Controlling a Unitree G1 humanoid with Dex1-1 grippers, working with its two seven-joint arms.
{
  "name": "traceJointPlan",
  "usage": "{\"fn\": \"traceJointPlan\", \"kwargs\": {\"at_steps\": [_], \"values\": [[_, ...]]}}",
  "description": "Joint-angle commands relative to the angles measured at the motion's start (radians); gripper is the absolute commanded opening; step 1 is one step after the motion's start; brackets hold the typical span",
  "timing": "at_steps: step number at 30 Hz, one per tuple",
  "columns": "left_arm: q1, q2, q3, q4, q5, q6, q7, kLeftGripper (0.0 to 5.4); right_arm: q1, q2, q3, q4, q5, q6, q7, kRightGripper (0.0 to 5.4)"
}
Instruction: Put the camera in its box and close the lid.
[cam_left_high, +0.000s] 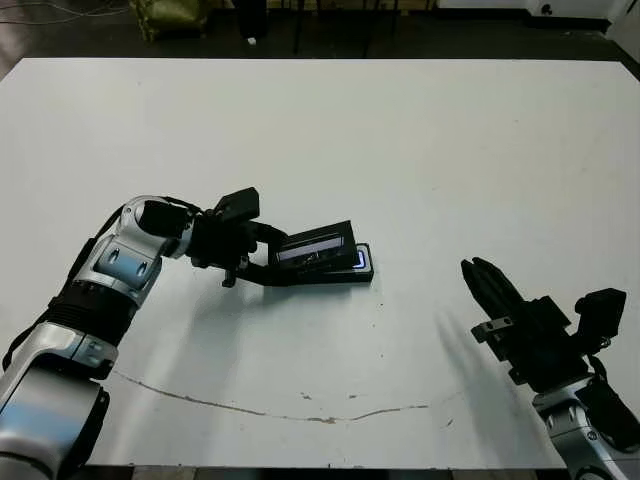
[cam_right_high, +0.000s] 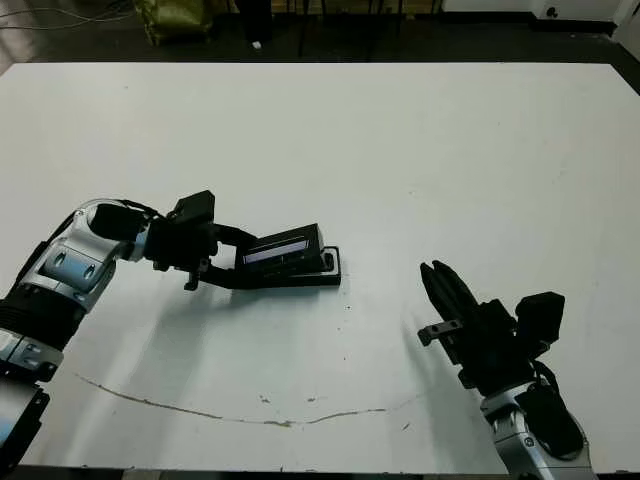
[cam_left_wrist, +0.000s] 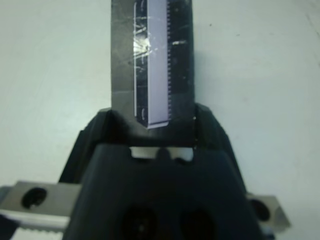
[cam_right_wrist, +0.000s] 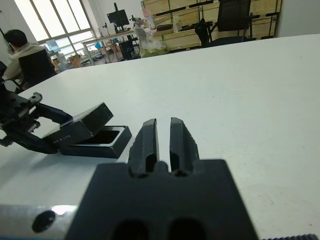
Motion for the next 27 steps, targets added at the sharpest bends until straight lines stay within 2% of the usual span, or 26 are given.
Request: {"fn": "traceJointPlan", "kwargs": {"at_steps": [1,8,16,23,27], "values": [[0.012,-0.009,-0.007,0.028,0.009,-0.023,-0.004,2.21,0.014,-0.008,0.000,0.013,-0.015,0.007,-0.003,0.00],[0.018,-0.036,-0.014,0.043,0.023,-0.078,0.024,2.21,0.009,0.002,0.001,0.029,-0.013,-0.010,0.005,0.00],[0.027,-0.064,-0.029,0.024,0.038,-0.043,0.061,2.21,0.012,0.002,0.003,0.026,-0.025,-0.007,-0.005,0.00],[0.026,-0.081,-0.038,0.035,0.046,-0.080,0.068,2.21,0.011,0.001,0.004,0.039,-0.027,-0.028,0.015,0.00],[0.018,-0.088,-0.041,0.051,0.051,-0.079,0.066,2.21,0.016,0.003,0.002,0.012,-0.013,0.003,-0.007,0.00]]}}
